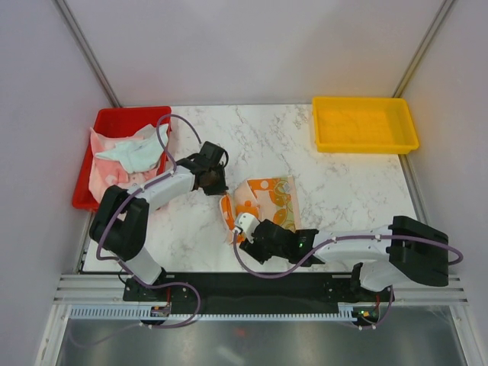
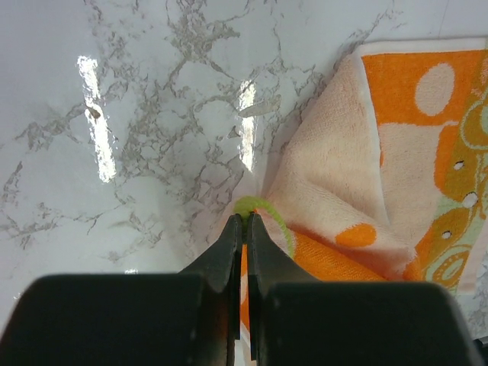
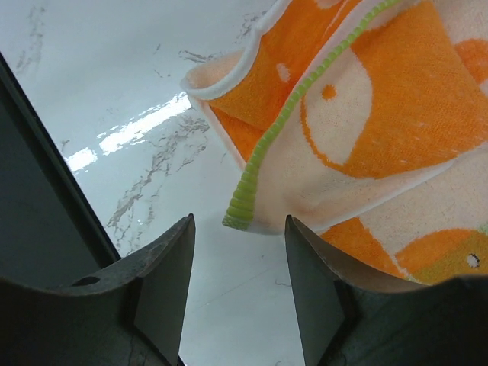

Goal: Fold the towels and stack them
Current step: Flatten out the crumpled towel

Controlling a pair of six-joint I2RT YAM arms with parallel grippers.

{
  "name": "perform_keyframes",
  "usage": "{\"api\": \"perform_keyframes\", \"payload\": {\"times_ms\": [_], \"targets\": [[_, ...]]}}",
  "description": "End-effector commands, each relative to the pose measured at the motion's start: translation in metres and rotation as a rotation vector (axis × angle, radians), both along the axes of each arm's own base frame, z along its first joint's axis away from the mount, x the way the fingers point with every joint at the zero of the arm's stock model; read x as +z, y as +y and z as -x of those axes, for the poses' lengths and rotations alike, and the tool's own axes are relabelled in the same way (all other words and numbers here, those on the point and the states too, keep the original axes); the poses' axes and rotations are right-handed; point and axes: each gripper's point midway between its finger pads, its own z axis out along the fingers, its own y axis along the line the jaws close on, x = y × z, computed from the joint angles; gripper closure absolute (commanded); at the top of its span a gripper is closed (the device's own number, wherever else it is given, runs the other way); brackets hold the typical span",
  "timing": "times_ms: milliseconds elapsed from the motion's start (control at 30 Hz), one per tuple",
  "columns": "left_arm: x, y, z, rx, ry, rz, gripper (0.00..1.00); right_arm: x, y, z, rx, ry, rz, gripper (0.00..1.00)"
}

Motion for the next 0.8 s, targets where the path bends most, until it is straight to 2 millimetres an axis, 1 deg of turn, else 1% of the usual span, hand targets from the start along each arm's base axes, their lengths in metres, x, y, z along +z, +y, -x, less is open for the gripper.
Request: {"api": "perform_keyframes", "payload": {"times_ms": [0,33,133,167,200,233,267,300,333,367,400,433,467,500,533,567,600,633,667,700,733,767], "targets": [[0.006,-0.003,-0.01,-0.012,-0.033,0.018,0.98,0.016,0.016,-0.014,-0.034,-0.097,-0.021,0.42],[0.006,-0.002,-0.01,-0.013,-0.032,0.016,0.98,0.014,0.013,-0.02,-0.068,-0.124,-0.006,0.43],[0.005,-0.001,-0.01,-0.017,-0.033,0.014,0.98,0.016,0.011,-0.026,-0.1,-0.159,-0.008,0.56],[0.004,-0.001,-0.009,-0.019,-0.034,0.013,0.98,0.021,0.008,-0.033,-0.137,-0.189,-0.012,0.71],[0.005,-0.005,-0.007,-0.034,-0.026,0.031,0.98,0.023,0.005,-0.035,-0.151,-0.203,-0.014,0.78],[0.006,-0.006,-0.006,-0.041,-0.029,0.039,0.98,0.03,0.005,-0.037,-0.156,-0.22,-0.029,0.83],[0.008,-0.006,-0.006,-0.048,-0.035,0.044,0.98,0.036,0.002,-0.042,-0.183,-0.243,-0.036,0.99],[0.011,-0.007,-0.006,-0.05,-0.04,0.05,0.98,0.039,-0.001,-0.044,-0.194,-0.258,-0.038,1.0],[0.013,-0.009,-0.005,-0.059,-0.044,0.059,0.98,0.049,-0.002,-0.047,-0.21,-0.276,-0.059,1.0],[0.024,-0.01,-0.005,-0.068,-0.067,0.076,0.98,0.056,-0.01,-0.054,-0.26,-0.31,-0.058,1.0],[0.031,-0.013,-0.004,-0.083,-0.077,0.096,0.98,0.071,-0.013,-0.056,-0.285,-0.329,-0.091,1.0],[0.04,-0.015,-0.004,-0.096,-0.095,0.113,0.98,0.08,-0.017,-0.059,-0.312,-0.346,-0.102,1.0],[0.062,-0.017,-0.003,-0.11,-0.148,0.144,0.98,0.085,-0.023,-0.061,-0.338,-0.35,-0.095,1.0],[0.074,-0.019,-0.002,-0.118,-0.172,0.168,0.98,0.108,-0.026,-0.063,-0.366,-0.367,-0.141,1.0],[0.09,-0.02,0.001,-0.126,-0.205,0.194,0.98,0.118,-0.029,-0.063,-0.374,-0.372,-0.156,1.0],[0.116,-0.02,0.006,-0.142,-0.265,0.229,0.98,0.122,-0.035,-0.062,-0.389,-0.363,-0.146,1.0],[0.133,-0.021,0.01,-0.156,-0.296,0.256,0.98,0.148,-0.039,-0.063,-0.418,-0.371,-0.201,1.0],[0.151,-0.025,0.018,-0.197,-0.322,0.299,0.98,0.16,-0.043,-0.062,-0.428,-0.367,-0.218,1.0],[0.167,-0.027,0.025,-0.223,-0.348,0.332,0.98,0.166,-0.05,-0.059,-0.431,-0.359,-0.2,1.0],[0.198,-0.026,0.038,-0.248,-0.416,0.382,0.98,0.199,-0.054,-0.058,-0.448,-0.356,-0.282,1.0],[0.218,-0.03,0.05,-0.282,-0.442,0.438,0.98,0.213,-0.058,-0.054,-0.438,-0.35,-0.31,1.0],[0.236,-0.029,0.06,-0.299,-0.475,0.476,0.98,0.223,-0.063,-0.05,-0.432,-0.348,-0.325,1.0]]}}
